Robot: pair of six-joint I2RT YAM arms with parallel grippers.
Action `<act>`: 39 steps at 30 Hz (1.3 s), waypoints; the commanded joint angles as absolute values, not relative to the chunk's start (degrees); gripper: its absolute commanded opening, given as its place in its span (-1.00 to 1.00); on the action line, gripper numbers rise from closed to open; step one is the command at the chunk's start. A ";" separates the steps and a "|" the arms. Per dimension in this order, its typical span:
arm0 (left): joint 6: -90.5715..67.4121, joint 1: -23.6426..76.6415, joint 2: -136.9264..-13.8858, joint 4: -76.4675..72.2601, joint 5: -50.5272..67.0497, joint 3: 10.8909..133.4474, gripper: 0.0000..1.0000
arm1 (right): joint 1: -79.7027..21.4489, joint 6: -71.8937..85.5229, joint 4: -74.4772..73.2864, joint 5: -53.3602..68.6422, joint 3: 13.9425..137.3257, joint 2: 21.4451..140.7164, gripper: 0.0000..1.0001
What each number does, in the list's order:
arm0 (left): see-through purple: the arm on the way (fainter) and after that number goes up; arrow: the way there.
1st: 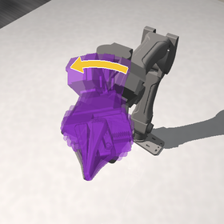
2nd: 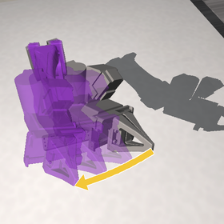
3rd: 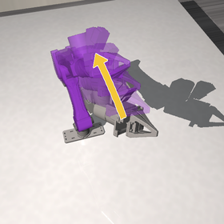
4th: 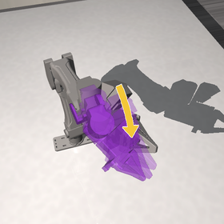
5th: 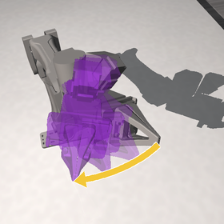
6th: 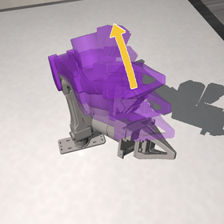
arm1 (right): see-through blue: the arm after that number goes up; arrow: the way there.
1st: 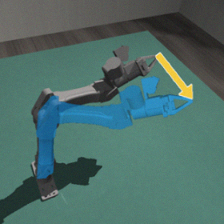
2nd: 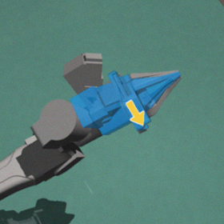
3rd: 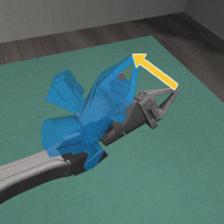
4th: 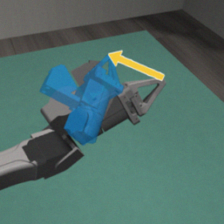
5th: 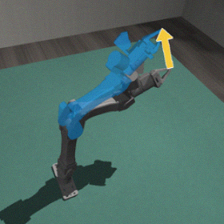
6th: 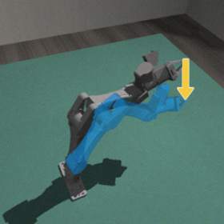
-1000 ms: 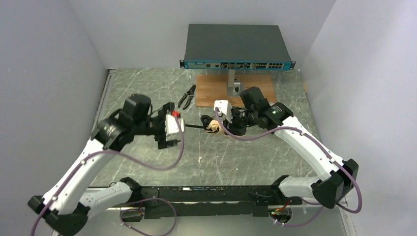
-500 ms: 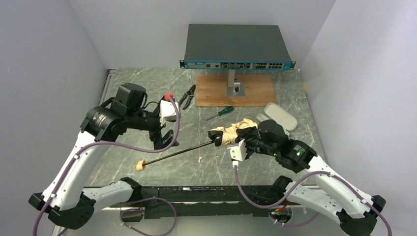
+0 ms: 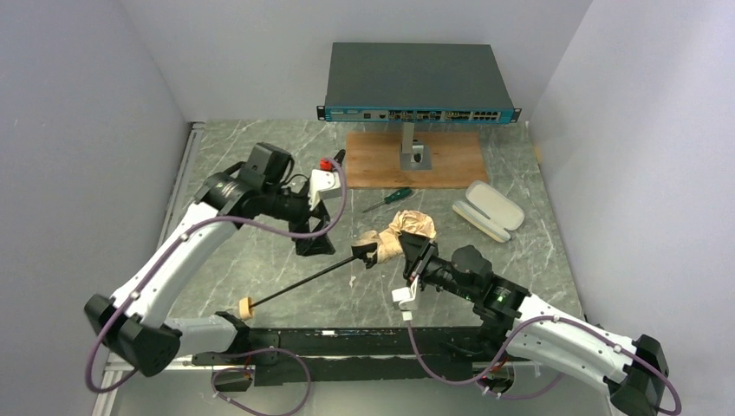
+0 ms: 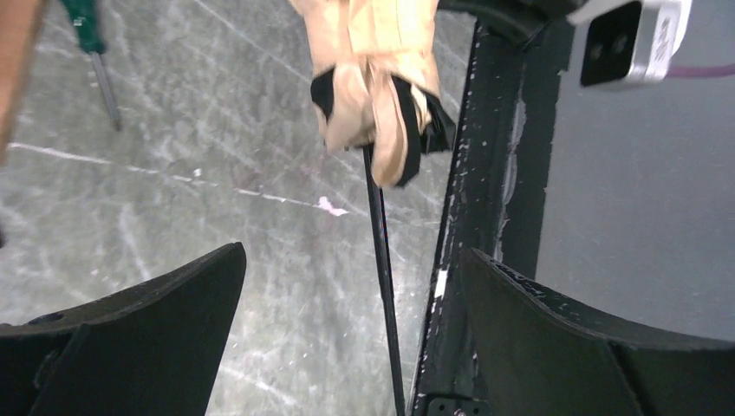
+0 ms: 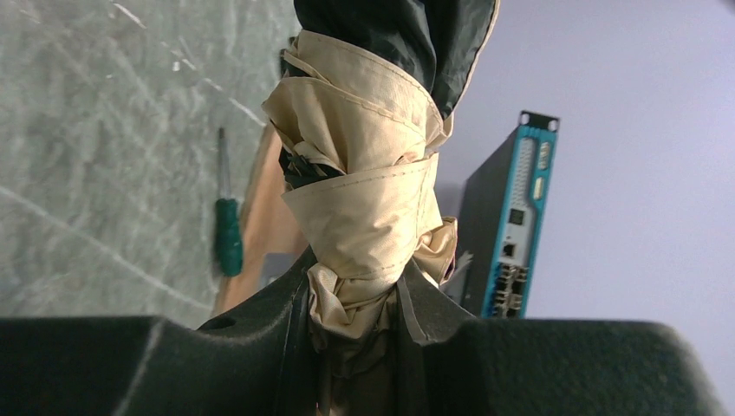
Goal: Open the umbrella
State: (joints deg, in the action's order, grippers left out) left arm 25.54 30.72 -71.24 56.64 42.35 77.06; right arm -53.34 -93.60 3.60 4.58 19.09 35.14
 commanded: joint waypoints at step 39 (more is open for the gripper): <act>19.21 30.51 -79.55 45.45 47.92 82.04 0.99 | -69.78 -97.43 0.65 -40.41 25.39 30.47 -1.00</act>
